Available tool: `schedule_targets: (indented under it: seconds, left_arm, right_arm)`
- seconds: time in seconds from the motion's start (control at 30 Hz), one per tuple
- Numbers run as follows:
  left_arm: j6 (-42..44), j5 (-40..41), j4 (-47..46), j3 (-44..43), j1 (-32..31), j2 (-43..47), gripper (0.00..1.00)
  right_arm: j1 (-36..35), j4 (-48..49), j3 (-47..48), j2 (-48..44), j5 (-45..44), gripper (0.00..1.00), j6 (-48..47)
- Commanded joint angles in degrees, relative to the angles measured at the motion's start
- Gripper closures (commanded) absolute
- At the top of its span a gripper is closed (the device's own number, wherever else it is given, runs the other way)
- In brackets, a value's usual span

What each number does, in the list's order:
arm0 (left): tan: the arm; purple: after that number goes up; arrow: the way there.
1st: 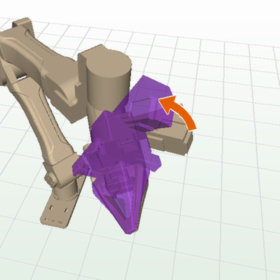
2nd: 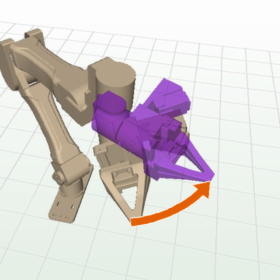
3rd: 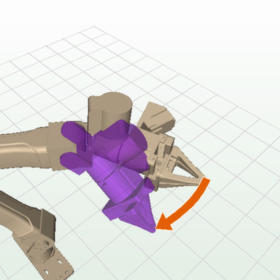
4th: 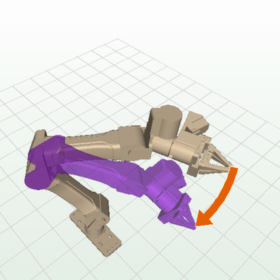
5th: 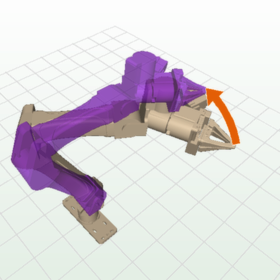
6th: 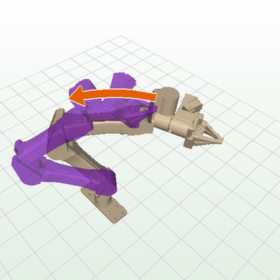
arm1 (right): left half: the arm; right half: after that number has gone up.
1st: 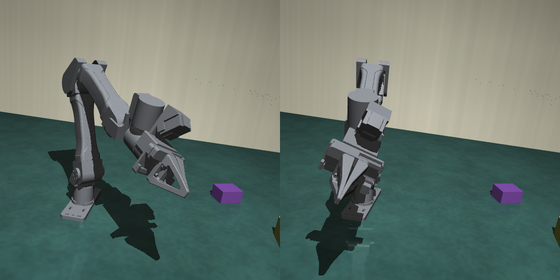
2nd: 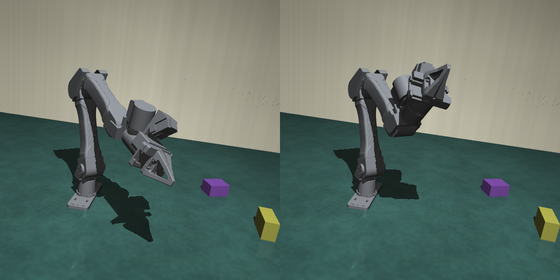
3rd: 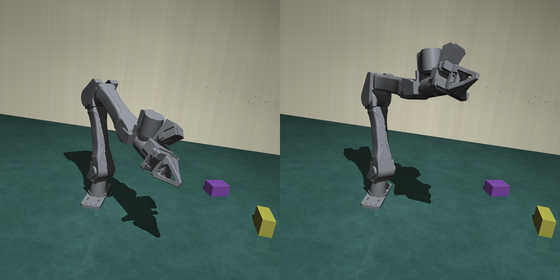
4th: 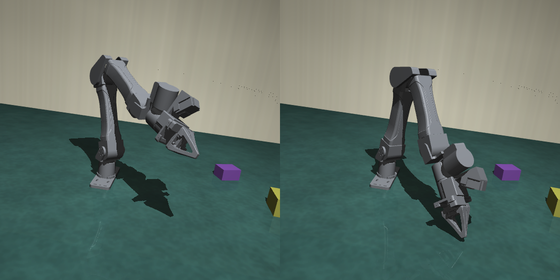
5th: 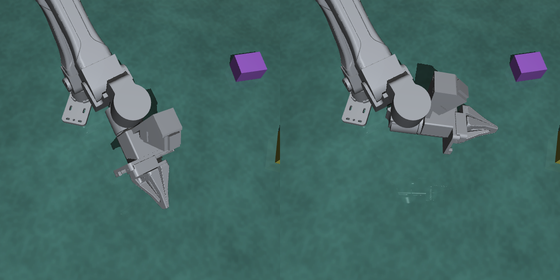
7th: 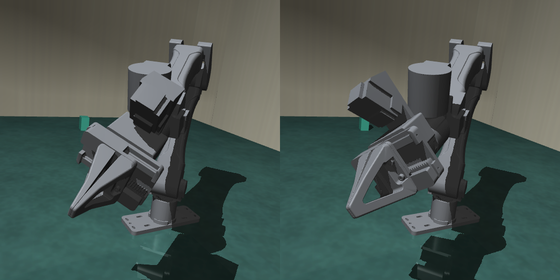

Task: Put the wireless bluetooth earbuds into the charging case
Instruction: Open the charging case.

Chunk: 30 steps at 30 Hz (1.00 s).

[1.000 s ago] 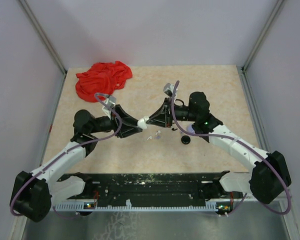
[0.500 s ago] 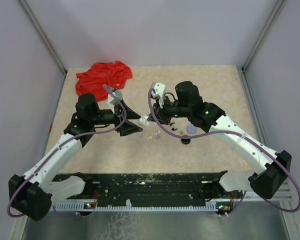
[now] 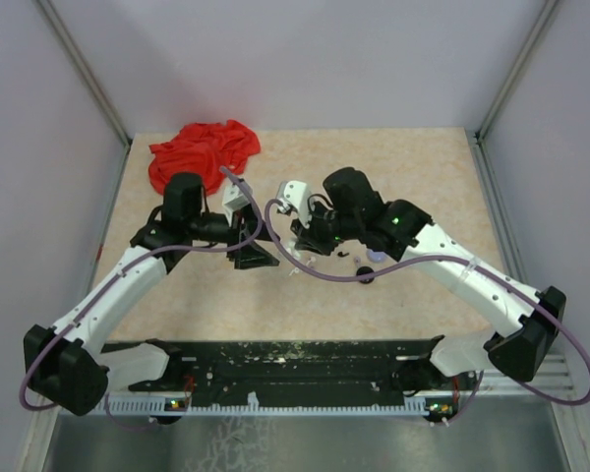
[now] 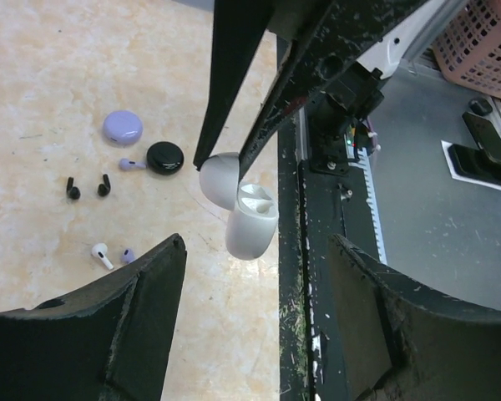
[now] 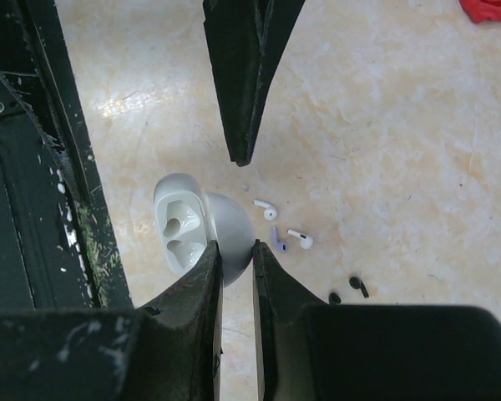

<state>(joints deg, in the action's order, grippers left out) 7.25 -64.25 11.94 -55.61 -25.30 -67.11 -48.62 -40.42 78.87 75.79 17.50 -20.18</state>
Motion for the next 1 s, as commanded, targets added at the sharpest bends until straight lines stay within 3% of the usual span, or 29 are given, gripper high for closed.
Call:
schedule_targets:
  seconds: [0.0,0.1,0.23,0.43,0.63,0.97]
  left_arm:
    - [2.99,-4.51,-1.11,2.02,-0.10,0.72,0.27]
    - [1.73,-4.79,-3.31,3.27,-0.13,0.93,0.30]
    - [0.02,-5.72,-5.31,4.06,-0.28,0.17,0.42]
    - [-0.28,-3.37,-6.92,5.20,-0.41,1.18,0.46]
    - [0.23,-2.92,-8.10,6.51,-0.43,2.05,0.61]
    - [3.80,2.25,-5.82,7.31,-2.17,2.85,0.62]
  right_arm:
    - [-0.34,0.69,3.29,-0.29,1.59,1.00,-1.00]
    - [-0.55,1.10,3.15,-0.14,1.86,1.00,-1.00]
    - [-0.94,1.48,3.26,0.52,1.80,1.00,-0.70]
    - [-1.57,1.48,3.81,1.66,2.37,1.00,-0.55]
    - [-1.67,1.55,4.25,2.34,2.98,1.00,0.23]
    - [-1.65,1.84,5.02,3.42,4.16,1.00,1.19]
